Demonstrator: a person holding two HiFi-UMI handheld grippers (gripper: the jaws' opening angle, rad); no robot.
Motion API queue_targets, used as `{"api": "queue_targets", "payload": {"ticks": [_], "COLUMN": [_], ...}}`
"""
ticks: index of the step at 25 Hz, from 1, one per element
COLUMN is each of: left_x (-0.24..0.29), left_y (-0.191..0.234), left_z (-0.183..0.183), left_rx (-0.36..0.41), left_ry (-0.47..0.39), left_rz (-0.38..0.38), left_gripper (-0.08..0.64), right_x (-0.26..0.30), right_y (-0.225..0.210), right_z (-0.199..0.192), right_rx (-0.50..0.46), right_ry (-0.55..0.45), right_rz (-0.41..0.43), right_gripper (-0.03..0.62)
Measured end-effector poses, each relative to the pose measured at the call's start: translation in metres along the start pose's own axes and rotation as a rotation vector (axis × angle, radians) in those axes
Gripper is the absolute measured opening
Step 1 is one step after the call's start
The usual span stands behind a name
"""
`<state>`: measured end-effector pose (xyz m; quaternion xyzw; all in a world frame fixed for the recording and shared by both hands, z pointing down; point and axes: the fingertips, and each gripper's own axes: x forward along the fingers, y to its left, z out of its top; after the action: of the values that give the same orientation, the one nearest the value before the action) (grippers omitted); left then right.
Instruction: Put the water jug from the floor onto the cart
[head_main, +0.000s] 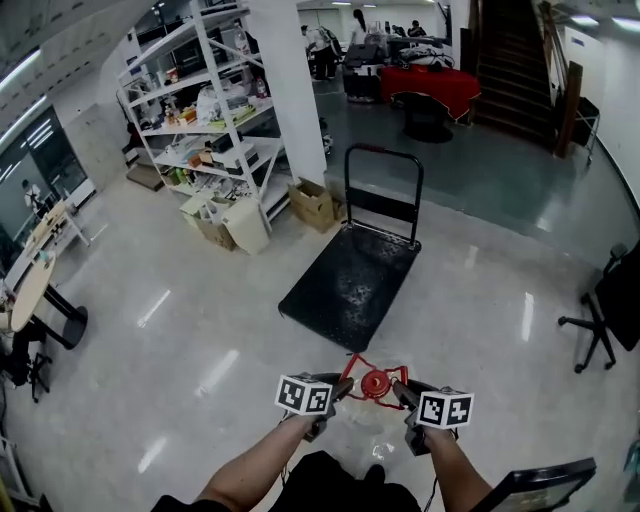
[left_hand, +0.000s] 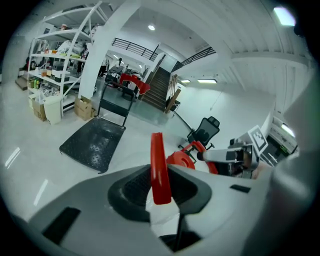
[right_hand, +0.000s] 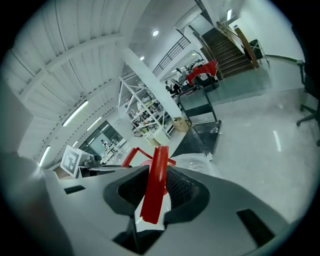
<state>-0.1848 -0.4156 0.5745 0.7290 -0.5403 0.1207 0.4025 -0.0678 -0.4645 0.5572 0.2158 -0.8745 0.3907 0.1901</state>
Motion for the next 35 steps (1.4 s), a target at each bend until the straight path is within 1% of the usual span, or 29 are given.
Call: {"api": "queue_targets", "payload": {"ticks": [6, 11, 16, 22, 27, 31, 35], "left_x": [0.032, 0.046, 0.062, 0.08, 0.108, 0.127, 0.15], "left_y": [0.056, 0.106, 0.166, 0.226, 0.283, 0.324, 0.368], "left_z": [0.063, 0.117, 0.175, 0.231, 0.283, 0.307, 0.333], "left_rx": [-0.036, -0.035, -0.017, -0.044, -0.071, -0.13, -0.168], "left_ry": [-0.046, -0.047, -0.06, -0.083, -0.094, -0.09, -0.098], "left_rz": [-0.008, -0.026, -0.036, -0.002, 0.052, 0.103, 0.138], "left_gripper": [0.08, 0.081, 0.081, 0.081, 0.081, 0.081, 0.081], "right_x": [0.065, 0.121, 0.185, 0.255, 0.323, 0.374, 0.426], "right_y": [-0.019, -0.019, -0.022, -0.026, -0.043, -0.057, -0.073], "right_z": [0.069, 0.118, 0.174, 0.228, 0.282, 0.309, 0.337], "right_rx": [-0.02, -0.001, -0.002, -0.038, -0.069, -0.076, -0.109], "right_ry": [0.004, 0.021, 0.011, 0.041, 0.081, 0.148, 0.188], "right_rz": [0.014, -0.007, -0.012, 0.016, 0.063, 0.101, 0.125], "right_gripper": [0.1, 0.1, 0.1, 0.1, 0.1, 0.1, 0.1]}}
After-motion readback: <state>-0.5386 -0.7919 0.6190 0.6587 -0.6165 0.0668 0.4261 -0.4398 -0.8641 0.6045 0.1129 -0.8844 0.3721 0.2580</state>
